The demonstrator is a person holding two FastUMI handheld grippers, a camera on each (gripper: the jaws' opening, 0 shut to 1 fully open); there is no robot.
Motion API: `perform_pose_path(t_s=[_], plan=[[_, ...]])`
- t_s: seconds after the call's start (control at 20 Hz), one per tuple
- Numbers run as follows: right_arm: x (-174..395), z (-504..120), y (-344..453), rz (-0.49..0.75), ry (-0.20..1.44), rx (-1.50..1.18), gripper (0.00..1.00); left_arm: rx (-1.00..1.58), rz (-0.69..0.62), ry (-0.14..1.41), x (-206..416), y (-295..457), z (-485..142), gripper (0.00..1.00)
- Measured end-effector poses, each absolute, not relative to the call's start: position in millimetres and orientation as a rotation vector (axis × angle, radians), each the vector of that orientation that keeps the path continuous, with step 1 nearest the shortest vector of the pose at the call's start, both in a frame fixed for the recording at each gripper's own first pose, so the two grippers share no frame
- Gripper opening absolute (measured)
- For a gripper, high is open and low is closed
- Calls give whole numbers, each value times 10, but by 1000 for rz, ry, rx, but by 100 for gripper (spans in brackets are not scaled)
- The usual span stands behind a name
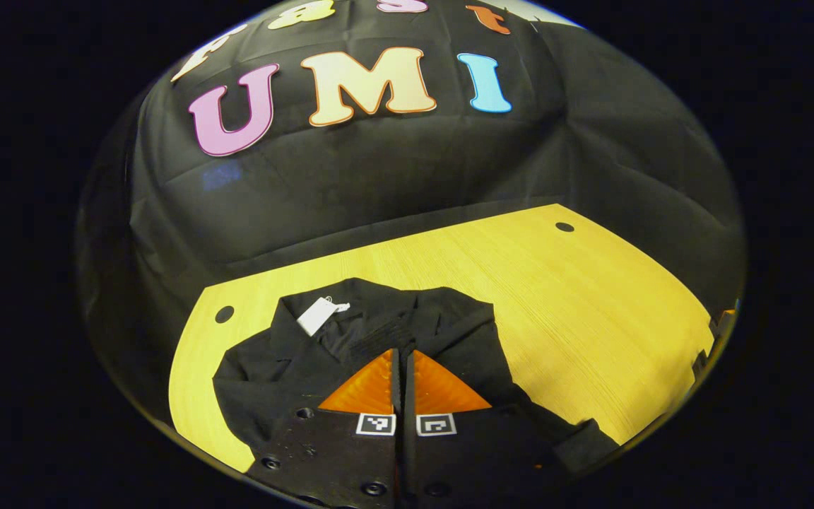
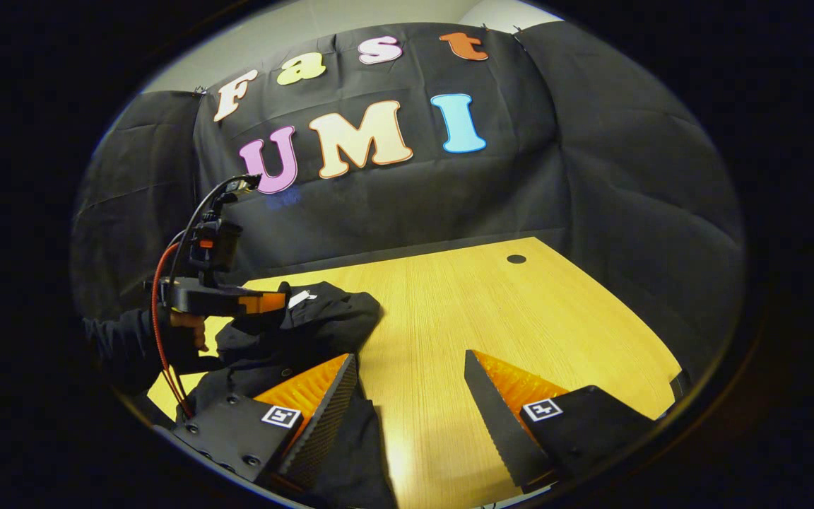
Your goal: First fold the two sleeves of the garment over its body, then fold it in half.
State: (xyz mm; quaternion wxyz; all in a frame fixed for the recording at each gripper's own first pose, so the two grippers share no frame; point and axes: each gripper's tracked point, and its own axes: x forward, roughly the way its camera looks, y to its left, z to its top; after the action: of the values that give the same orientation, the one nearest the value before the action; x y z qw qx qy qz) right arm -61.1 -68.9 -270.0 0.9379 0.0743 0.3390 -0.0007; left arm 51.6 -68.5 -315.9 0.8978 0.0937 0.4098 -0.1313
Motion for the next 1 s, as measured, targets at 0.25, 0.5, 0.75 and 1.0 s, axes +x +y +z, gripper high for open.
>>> perform_pose_path(t_s=[0.25, 0.5, 0.75, 1.0], plan=[[-680, -2737, -647, 90, 700, 149, 98, 192, -184, 707, 622, -619, -2686, 100], [-793, -2740, -443, 239, 725, 119, 98, 182, -96, 635, 164, -219, -2102, 95], [-993, -2753, -240, 259, 742, 83, 98, 132, -11, 681, -586, 344, -1998, 95], [-1323, -2881, 67, 237, 799, 88, 98, 97, 20, 768, -1324, 820, -2114, 94]])
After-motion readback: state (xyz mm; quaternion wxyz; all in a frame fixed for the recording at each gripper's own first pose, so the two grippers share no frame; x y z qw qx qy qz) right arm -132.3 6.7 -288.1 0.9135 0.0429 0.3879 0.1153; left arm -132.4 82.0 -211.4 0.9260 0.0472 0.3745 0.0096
